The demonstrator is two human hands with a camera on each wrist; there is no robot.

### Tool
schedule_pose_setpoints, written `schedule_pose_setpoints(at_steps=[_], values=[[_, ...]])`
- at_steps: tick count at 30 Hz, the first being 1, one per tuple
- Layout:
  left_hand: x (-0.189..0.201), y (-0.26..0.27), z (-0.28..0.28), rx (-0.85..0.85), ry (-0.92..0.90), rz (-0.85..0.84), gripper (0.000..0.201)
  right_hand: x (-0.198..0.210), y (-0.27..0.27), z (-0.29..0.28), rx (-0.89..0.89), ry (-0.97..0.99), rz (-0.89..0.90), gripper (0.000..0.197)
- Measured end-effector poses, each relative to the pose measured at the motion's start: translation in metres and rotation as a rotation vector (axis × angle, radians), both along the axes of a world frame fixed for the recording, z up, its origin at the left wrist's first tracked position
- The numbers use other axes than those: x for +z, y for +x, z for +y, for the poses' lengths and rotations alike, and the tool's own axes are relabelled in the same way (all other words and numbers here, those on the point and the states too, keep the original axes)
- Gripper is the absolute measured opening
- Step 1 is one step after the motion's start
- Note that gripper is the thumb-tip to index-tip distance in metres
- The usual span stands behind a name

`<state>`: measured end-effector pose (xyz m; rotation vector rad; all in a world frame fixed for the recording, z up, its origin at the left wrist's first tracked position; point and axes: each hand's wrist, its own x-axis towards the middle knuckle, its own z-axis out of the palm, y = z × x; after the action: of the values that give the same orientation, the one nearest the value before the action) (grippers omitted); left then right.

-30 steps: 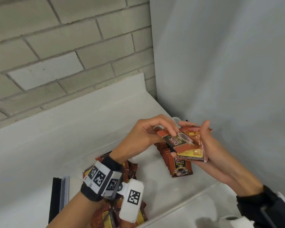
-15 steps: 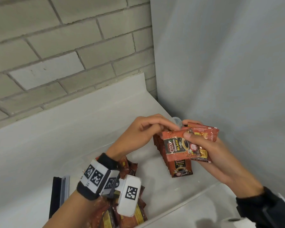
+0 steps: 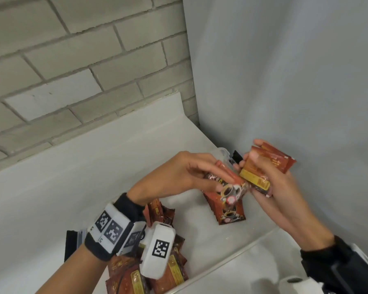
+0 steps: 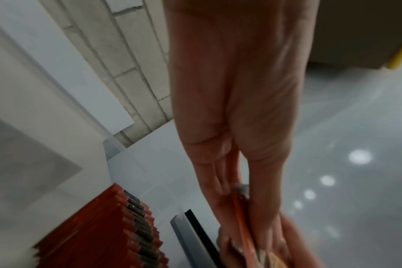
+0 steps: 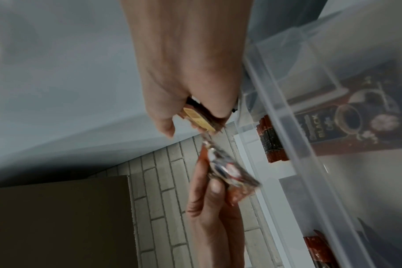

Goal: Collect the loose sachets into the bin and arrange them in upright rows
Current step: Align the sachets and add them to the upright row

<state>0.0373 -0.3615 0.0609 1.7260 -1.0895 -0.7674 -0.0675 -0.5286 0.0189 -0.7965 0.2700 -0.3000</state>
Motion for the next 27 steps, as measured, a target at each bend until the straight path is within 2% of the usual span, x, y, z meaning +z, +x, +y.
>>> schedule_pose_setpoints(at_steps=[5, 11, 17, 22, 27], values=[[-0.025, -0.008, -0.017, -0.351, 0.212, -0.452, 0.027, 0.0, -0.001, -0.001, -0.068, 0.009, 0.003, 0.048], [-0.055, -0.013, -0.036, -0.531, 0.243, -0.682, 0.024, 0.0, 0.0, -0.001, -0.083, 0.018, 0.014, 0.056], [-0.069, -0.01, -0.038, -0.492, 0.126, -1.033, 0.014, -0.001, -0.001, -0.002, -0.061, 0.05, -0.016, 0.044], [-0.072, -0.012, -0.036, -0.462, 0.149, -1.113, 0.024, -0.001, -0.001, -0.003, -0.053, 0.044, -0.01, 0.043], [-0.075, -0.014, -0.037, -0.413, 0.14, -1.161, 0.024, -0.001, -0.001, -0.002, -0.053, 0.05, -0.017, 0.047]])
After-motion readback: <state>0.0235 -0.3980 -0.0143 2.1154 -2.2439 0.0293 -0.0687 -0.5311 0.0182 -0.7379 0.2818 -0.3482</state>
